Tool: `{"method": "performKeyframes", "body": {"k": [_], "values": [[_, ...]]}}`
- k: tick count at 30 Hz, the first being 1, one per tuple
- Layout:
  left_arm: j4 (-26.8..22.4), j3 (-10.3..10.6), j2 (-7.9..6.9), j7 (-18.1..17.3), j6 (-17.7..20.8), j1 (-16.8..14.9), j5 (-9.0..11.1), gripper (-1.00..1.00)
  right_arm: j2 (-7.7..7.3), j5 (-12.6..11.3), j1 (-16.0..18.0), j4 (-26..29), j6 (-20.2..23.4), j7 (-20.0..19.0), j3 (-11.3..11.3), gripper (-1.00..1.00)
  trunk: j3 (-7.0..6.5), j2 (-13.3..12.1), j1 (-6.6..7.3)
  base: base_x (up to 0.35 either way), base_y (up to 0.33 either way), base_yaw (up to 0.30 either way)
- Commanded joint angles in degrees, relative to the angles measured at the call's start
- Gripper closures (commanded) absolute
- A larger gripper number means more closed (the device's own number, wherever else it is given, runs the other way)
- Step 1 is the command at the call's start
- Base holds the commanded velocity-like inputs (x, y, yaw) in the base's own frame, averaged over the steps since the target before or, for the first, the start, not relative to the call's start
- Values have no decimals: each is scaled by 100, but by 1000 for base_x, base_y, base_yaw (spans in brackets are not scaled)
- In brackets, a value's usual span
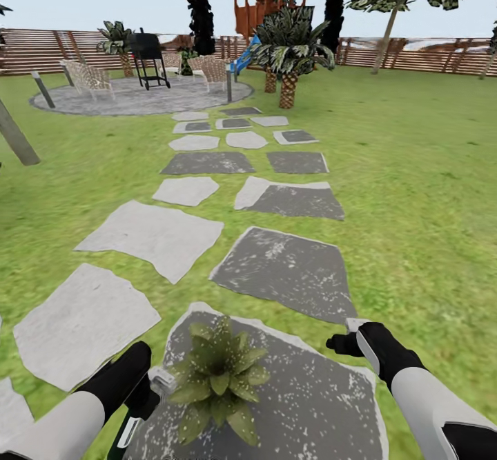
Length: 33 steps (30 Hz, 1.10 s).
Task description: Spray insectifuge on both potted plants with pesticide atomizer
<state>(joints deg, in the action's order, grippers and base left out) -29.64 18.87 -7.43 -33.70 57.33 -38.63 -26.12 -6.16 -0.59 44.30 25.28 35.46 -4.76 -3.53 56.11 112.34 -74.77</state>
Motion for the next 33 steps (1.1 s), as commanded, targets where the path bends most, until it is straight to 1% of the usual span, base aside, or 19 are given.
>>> {"method": "performKeyframes", "body": {"k": [1,6,11,17,21,28,33], "values": [[-7,29,-4,-58,5,-4,-60,100,1,-4,0,12,31,-20,-25,-100,5,2,1,0,0,254],[-7,29,-4,-58,6,-4,-60,100,1,-3,0,12,31,-21,-25,-100,5,2,1,0,0,225],[-7,29,-4,-58,5,-4,-60,100,-1,-3,0,12,31,-21,-25,-100,5,2,1,0,-31,39],[-7,29,-3,-58,4,-4,-60,100,-8,-3,0,12,31,-19,-25,-100,5,2,1,0,-257,59],[-7,29,-4,-58,5,-4,-60,100,-5,5,0,12,31,-22,-17,-100,5,2,1,0,-276,234],[-7,29,-3,-58,5,-4,-60,100,0,6,-1,12,31,-19,-16,-100,5,2,1,0,-29,257],[-7,29,-2,-63,4,-4,-60,100,1,6,0,12,31,-18,-16,-100,5,2,1,-45,-248,258]]}}
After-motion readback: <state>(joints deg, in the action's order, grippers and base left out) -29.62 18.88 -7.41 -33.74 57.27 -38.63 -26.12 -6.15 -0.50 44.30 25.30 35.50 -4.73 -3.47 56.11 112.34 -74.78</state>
